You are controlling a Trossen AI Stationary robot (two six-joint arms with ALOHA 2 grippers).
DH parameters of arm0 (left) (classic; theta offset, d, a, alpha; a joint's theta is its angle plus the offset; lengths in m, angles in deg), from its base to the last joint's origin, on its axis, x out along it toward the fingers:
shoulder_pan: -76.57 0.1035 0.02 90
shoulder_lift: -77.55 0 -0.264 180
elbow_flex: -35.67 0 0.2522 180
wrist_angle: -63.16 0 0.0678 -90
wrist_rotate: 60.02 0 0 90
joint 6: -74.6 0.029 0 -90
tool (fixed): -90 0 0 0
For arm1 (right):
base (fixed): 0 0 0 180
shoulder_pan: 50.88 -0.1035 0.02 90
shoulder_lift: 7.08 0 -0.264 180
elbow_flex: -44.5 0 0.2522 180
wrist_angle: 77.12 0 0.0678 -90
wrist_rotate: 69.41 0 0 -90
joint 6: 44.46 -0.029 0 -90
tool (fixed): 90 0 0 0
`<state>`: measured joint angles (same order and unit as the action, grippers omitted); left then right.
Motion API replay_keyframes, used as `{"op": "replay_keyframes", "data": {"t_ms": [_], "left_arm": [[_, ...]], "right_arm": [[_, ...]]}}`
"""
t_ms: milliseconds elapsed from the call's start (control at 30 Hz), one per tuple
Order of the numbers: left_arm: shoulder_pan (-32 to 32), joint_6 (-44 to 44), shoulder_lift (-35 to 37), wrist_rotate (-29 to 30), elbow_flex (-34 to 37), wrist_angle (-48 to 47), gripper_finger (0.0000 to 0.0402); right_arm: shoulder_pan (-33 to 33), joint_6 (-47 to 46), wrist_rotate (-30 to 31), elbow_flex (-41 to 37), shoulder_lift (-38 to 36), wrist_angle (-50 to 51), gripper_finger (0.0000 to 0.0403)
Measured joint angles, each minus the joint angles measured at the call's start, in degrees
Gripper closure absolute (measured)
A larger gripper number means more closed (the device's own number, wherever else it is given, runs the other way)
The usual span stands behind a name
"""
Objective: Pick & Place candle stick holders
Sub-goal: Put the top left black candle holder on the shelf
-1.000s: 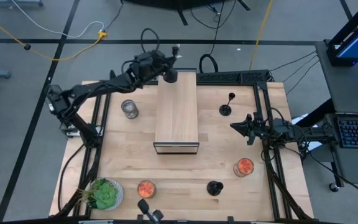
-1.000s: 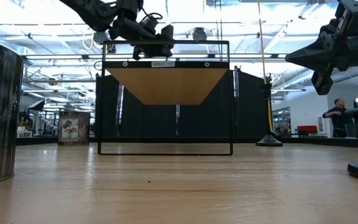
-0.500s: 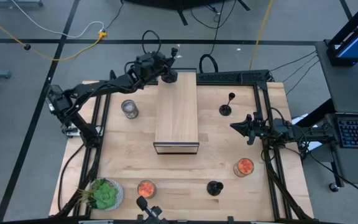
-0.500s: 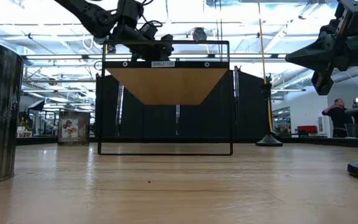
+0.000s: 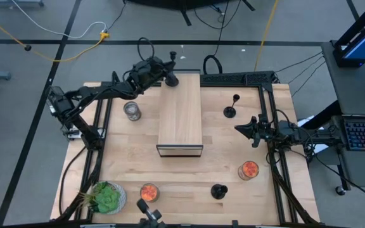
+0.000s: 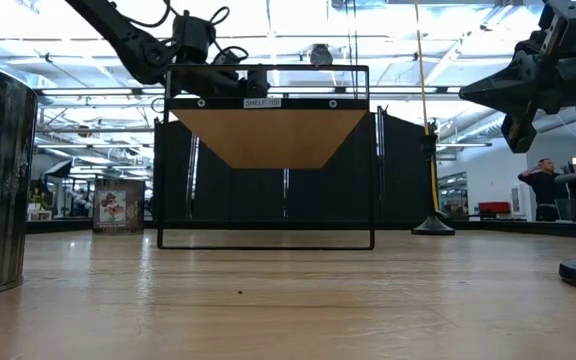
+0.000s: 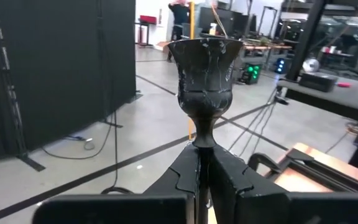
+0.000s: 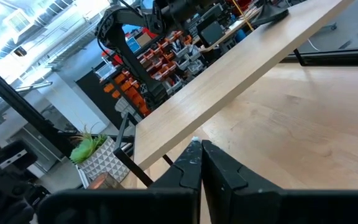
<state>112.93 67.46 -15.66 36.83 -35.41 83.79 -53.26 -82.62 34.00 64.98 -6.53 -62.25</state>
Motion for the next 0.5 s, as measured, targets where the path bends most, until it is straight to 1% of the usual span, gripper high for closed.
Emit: {"op": "replay_keyframes", "data": {"t_ms": [100,267,400,500], "left_arm": [[-0.4,0.7,0.1,-0.5,-0.1,-1.2,0.0374],[-0.5,0.0,0.0,-0.7,0.0,-3.7,0.0345],[-0.5,-1.1,0.0,0.9,0.0,-5.7,0.0329],[-0.4,-0.9,0.0,0.9,0.0,-5.8,0.0318]], "right_arm": [[0.0,0.0,0.0,0.0,0.0,0.0,0.0403],[0.0,0.0,0.0,0.0,0.0,0.0,0.0403],[0.0,-0.1,0.0,0.0,0.0,0.0,0.0403],[0.0,-0.1,0.0,0.0,0.0,0.0,0.0403]]}}
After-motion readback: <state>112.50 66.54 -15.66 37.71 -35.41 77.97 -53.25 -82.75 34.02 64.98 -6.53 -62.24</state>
